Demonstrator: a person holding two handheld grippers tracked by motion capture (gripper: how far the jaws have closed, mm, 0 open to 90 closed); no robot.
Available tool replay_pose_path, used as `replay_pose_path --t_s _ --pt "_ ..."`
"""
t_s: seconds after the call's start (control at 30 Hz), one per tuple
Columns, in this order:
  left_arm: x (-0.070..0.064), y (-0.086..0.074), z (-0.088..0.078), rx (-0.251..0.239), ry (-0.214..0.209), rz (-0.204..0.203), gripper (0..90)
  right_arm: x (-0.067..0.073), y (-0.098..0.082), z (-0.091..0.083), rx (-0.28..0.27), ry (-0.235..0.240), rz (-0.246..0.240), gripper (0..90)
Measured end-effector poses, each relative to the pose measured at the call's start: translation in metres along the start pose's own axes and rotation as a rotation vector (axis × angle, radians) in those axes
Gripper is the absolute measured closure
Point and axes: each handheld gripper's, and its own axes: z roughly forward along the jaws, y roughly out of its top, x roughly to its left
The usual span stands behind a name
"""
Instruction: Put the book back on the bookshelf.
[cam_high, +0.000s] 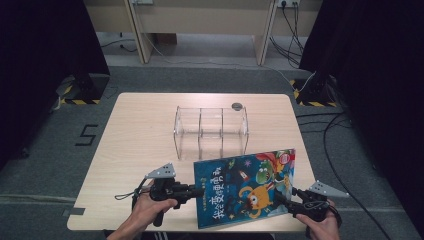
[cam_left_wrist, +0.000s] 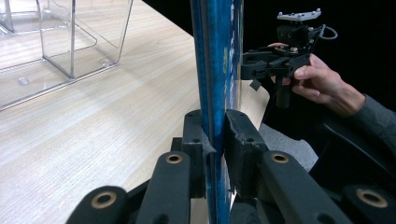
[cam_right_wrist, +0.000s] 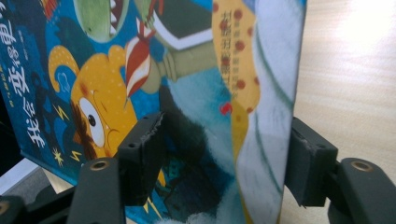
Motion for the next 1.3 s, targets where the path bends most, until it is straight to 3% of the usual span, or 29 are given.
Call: replay_pose_path --t_s 0.13,0.27,0.37,0.43,0.57,0.93,1.3 --pt "-0.001 0.003 0.0 -0.002 0.005 0.032 78.2 -0.002 0.0 0.0 -0.008 0.018 0.007 38.1" --pt "-0.003 0.003 -0.001 -0.013 -0.006 0.039 78.6 -0.011 0.0 0.0 -0.027 0.069 0.039 40.5" --pt "-0.001 0.005 -0.003 -0.023 -0.004 0.041 78.6 -0.011 0.001 0.0 -0.011 0.069 -0.004 42.3" --pt "0.001 0.005 -0.004 -0.037 0.005 0.037 78.1 -0.009 0.0 -0.001 -0.006 0.08 0.006 44.9" --pt "0.004 0.005 -0.006 -0.057 -0.023 0.004 78.2 -0.008 -0.001 0.002 0.003 0.093 0.03 45.0" --pt "0.004 0.011 -0.007 -0.102 -0.024 0.005 76.8 -0.004 -0.002 0.004 0.036 0.1 0.025 43.7" --pt "0.006 0.018 -0.009 -0.154 -0.079 -0.034 76.6 -0.004 -0.007 0.011 0.101 0.19 0.089 42.1"
